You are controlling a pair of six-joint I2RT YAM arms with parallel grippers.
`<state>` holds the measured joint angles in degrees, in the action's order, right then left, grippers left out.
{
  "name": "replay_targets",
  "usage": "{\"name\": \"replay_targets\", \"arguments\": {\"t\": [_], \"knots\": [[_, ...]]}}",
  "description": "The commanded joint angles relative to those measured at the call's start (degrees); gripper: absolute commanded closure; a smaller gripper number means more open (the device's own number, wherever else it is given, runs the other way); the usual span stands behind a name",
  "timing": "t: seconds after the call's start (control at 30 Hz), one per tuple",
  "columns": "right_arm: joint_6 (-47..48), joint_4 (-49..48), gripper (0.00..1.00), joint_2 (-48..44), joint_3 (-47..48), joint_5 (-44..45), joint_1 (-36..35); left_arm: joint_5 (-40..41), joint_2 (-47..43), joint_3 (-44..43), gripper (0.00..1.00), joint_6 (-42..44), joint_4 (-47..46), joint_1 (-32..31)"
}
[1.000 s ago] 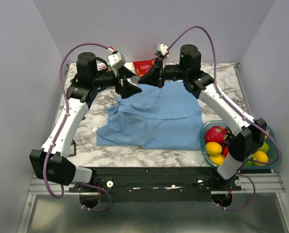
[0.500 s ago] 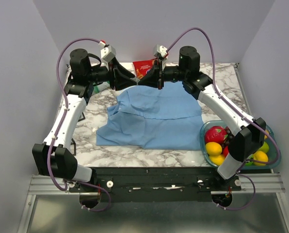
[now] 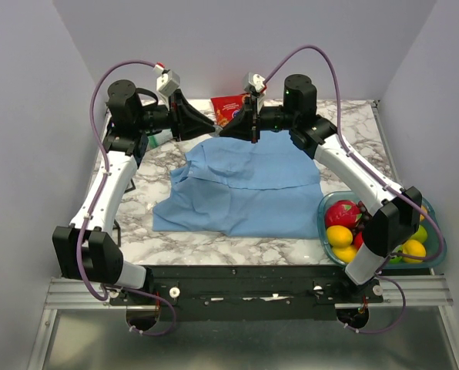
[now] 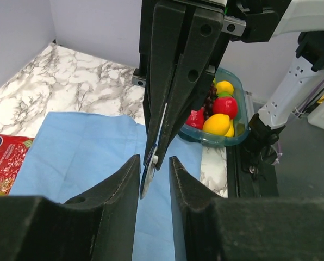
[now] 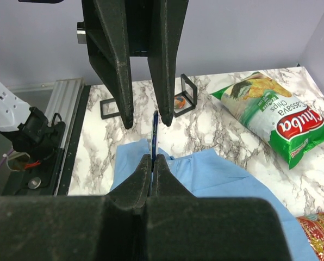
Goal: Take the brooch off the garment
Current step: Close the brooch.
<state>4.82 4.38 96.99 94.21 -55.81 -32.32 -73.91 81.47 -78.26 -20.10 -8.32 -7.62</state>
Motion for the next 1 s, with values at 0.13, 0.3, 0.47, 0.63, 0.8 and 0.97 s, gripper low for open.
{"name": "replay_targets", "arguments": {"t": [0.13, 0.3, 0.47, 0.63, 0.8, 0.97], "knots": [[0.37, -0.25, 1.00, -1.37, -0.17, 0.00, -0.12, 0.26, 0.71, -1.63, 0.87, 7.00, 7.70, -0.12], [0.37, -0.43, 1.00, -1.01, -0.08, -0.09, -0.12, 0.96, 0.97, -2.51, 1.00, 9.11, 10.40, -0.12], [0.19, -0.08, 0.60, -3.03, -1.66, 4.30, 0.58, 6.12, 1.40, -12.24, 1.00, 44.09, 43.81, 1.46], [-2.97, 0.45, 0.18, -6.37, -5.96, 7.12, 5.15, 32.17, 5.46, -17.58, 1.00, 82.67, 94.96, 3.04], [-4.47, 2.12, 0.01, -8.04, -9.83, 12.11, 8.14, 53.58, -4.46, -0.34, 1.00, 86.20, 93.49, 5.24], [-4.29, 4.32, 0.00, -8.22, -11.51, 14.94, 8.41, 63.95, -12.47, 10.74, 1.00, 82.60, 93.13, 5.33]]}}
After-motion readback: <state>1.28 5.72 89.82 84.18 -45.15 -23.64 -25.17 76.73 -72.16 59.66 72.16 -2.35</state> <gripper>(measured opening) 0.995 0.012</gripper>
